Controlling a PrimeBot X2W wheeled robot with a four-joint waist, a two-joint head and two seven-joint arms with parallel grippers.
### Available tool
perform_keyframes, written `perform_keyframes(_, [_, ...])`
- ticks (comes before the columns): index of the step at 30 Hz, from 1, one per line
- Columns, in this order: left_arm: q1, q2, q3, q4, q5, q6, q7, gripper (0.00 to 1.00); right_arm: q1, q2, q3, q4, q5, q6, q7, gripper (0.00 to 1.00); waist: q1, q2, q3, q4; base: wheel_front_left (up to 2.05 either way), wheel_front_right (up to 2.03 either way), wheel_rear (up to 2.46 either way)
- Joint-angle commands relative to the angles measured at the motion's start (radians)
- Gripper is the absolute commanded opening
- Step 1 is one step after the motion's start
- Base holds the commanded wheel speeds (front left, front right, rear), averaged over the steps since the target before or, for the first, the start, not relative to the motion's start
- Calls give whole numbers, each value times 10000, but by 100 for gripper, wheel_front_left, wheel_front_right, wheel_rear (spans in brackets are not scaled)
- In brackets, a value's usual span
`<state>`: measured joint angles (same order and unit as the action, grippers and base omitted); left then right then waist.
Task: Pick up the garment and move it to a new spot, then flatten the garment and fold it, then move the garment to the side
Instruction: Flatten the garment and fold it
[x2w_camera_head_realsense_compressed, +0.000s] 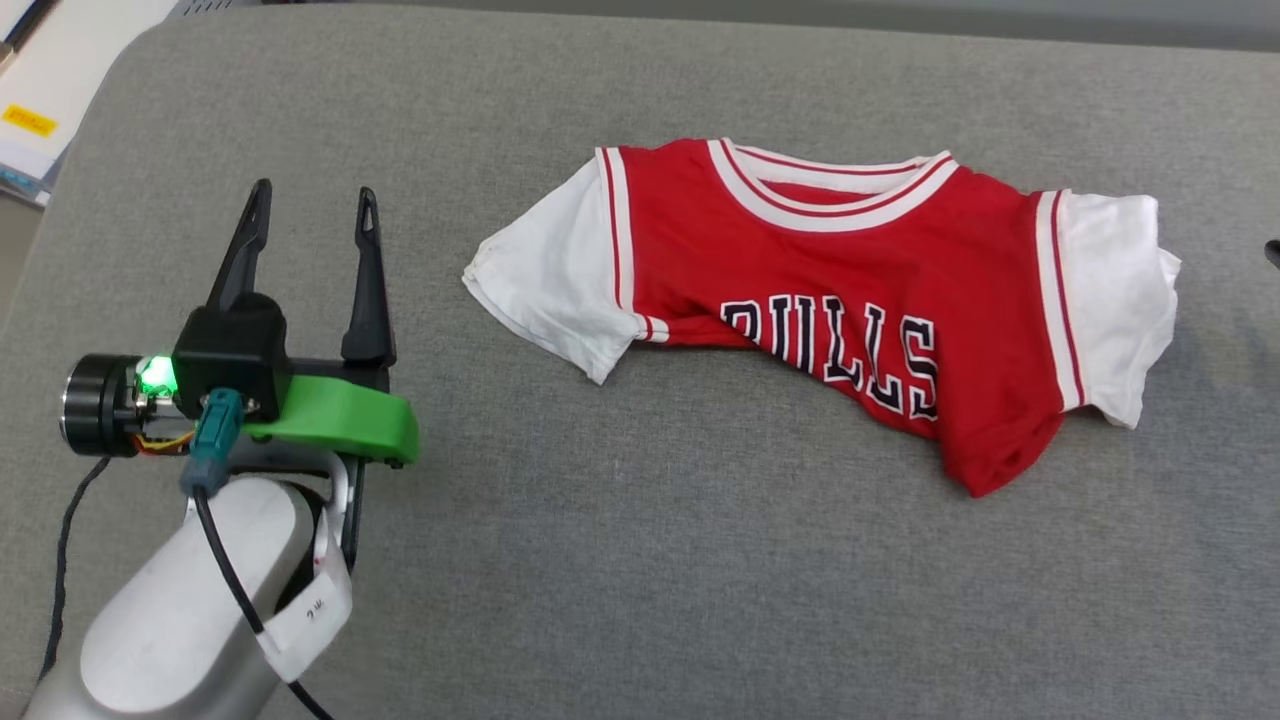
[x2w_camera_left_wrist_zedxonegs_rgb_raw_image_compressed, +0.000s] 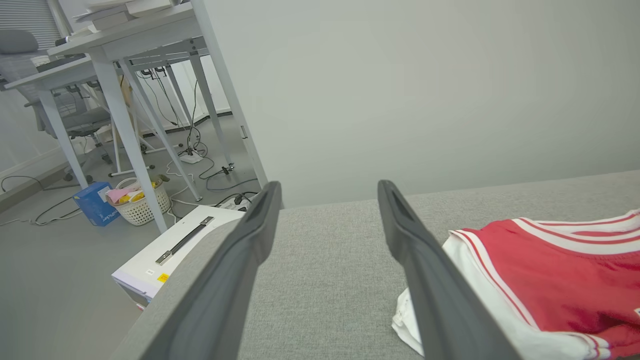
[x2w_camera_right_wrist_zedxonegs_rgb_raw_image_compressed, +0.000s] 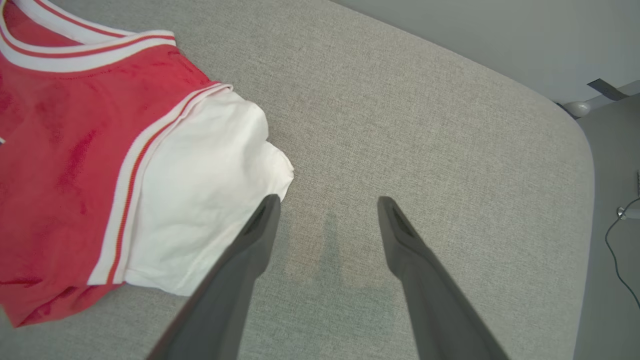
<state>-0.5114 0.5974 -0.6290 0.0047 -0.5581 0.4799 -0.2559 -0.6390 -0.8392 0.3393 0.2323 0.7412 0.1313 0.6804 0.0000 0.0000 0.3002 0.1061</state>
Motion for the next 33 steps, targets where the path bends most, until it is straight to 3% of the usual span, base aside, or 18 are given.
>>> perform_keyframes(1, [363, -207, 257, -168, 285, 35, -57, 100, -243, -45, 164, 65, 121, -6, 268, 100, 0, 0, 521, 356, 0, 0, 0])
perform_keyframes(11, [1300, -1633, 1897, -484, 1721, -895, -58, 100, -1162, 154, 1009, 1010, 31, -6, 968, 100, 0, 0, 1734, 873, 0, 0, 0])
perform_keyframes(19, [1283, -2497, 2788, -87, 2545, -1852, -58, 100, -713, 215, 2054, 1629, 488, -6, 963, 100, 0, 0, 1989, 948, 0, 0, 0])
perform_keyframes(20, [1274, -2593, 2883, -4, 2647, -1989, -58, 100, -688, 193, 2136, 1633, 585, -6, 867, 36, 0, 0, 1971, 926, 0, 0, 0])
perform_keyframes(21, [1273, -2689, 2982, 59, 2753, -2102, -58, 100, -701, 172, 2169, 1619, 642, -6, 646, 0, 0, 0, 1925, 887, 0, 0, 0])
perform_keyframes(28, [1564, -2917, 3618, 474, 3252, -2624, -58, 100, -994, -191, 2002, 1498, 666, -6, -1109, 0, 0, 0, 1290, 485, 0, 0, 0])
perform_keyframes(33, [1735, -2846, 4055, 715, 3448, -3057, -58, 100, -680, -798, 1664, 1150, 896, -6, -2184, 0, 0, 0, 642, 121, 0, 0, 0])
